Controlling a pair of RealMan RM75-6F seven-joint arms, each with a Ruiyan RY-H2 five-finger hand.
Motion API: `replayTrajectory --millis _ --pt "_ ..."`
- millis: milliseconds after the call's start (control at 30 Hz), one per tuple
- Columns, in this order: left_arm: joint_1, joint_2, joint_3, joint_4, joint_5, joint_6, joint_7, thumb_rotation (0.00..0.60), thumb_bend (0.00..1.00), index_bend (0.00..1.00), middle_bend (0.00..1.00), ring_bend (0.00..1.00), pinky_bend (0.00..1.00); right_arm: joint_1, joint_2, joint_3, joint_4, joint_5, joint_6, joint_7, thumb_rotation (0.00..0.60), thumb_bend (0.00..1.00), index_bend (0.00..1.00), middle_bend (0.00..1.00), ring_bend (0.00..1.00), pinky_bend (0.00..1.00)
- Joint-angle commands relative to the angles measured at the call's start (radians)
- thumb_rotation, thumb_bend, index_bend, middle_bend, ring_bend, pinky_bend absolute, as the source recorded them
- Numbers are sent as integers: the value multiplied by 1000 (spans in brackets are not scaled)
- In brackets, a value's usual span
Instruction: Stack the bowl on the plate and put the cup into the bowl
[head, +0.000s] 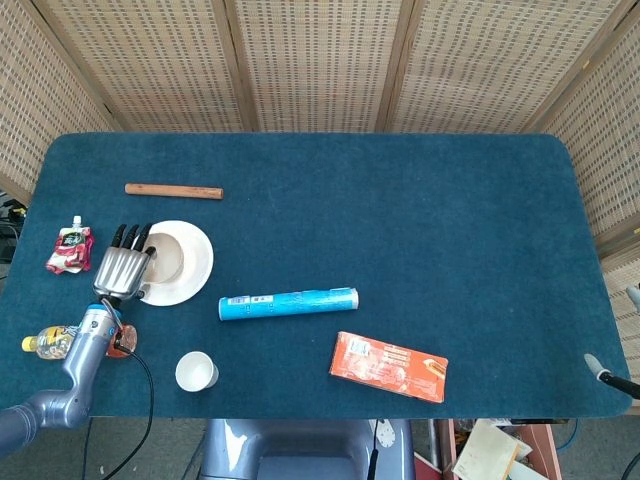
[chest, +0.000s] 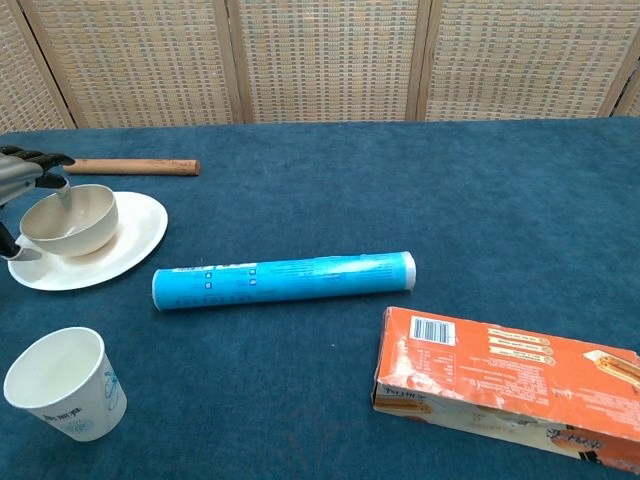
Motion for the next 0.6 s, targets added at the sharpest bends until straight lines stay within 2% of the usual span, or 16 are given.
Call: replayTrajectory --millis 33,167,300,433,600 --pt "4 14 -4 -20 -5 3 6 600 144 229 0 0 0 0 1 0 -1 -1 0 1 600 169 0 0 0 0" --pt "20 61 -16 -96 12 37 -19 600 138 209 0 0 0 -1 1 0 0 1 0 5 600 169 0 0 0 0" --pt "56 149 -20 -220 86 114 -90 600 141 209 0 0 0 -1 1 0 2 -2 1 8 600 169 0 0 0 0" --pt "85 199 -15 -297 156 180 -135 600 154 209 0 0 0 -1 1 0 2 -2 2 7 600 170 0 0 0 0" --pt "137 261 21 -398 300 292 -191 600 155 255 0 0 0 0 0 -1 -1 -4 1 -2 600 169 0 0 0 0"
